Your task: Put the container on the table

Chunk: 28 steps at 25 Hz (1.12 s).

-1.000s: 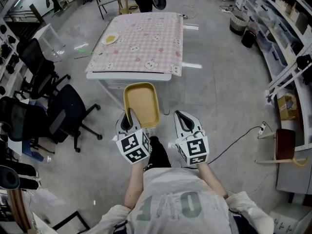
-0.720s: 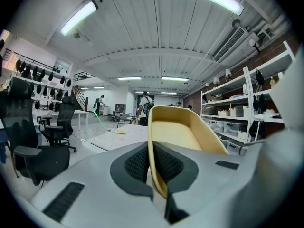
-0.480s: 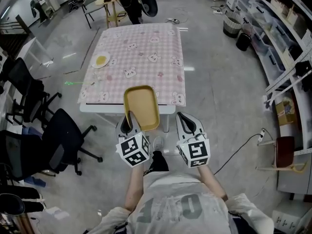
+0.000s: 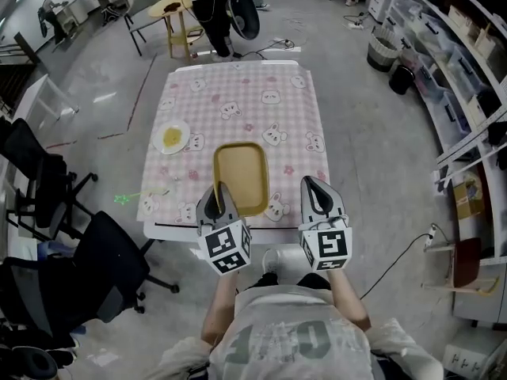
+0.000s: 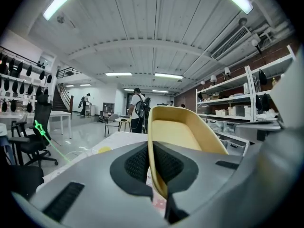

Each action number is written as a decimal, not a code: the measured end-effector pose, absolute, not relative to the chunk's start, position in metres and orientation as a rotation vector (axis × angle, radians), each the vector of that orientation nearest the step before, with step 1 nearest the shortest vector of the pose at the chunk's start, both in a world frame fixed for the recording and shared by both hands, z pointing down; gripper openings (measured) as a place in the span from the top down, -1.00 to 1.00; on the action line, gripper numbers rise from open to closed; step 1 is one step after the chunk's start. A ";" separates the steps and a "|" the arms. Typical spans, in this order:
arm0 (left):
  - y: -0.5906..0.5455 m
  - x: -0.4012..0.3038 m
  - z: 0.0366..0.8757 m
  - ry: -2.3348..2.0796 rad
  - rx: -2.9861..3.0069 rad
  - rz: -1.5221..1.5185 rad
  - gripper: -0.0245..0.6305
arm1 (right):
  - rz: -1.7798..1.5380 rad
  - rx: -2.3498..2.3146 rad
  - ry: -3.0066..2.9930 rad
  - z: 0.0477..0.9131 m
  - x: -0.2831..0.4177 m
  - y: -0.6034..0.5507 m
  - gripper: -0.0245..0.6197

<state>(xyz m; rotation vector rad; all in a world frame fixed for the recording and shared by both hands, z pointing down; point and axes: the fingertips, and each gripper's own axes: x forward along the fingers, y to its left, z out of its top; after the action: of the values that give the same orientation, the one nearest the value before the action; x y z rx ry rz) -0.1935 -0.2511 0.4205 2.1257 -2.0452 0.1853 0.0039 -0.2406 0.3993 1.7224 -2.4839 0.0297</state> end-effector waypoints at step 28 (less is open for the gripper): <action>-0.288 -0.225 0.437 -2.136 2.011 0.240 0.84 | 0.040 1.581 -2.585 0.410 -0.040 -0.302 0.83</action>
<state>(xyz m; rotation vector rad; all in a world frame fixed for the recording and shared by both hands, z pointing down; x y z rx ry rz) -0.2252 -0.2879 0.4366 2.0107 -2.1362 0.2404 -0.0403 -0.3018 0.4101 1.5810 -2.5847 0.0403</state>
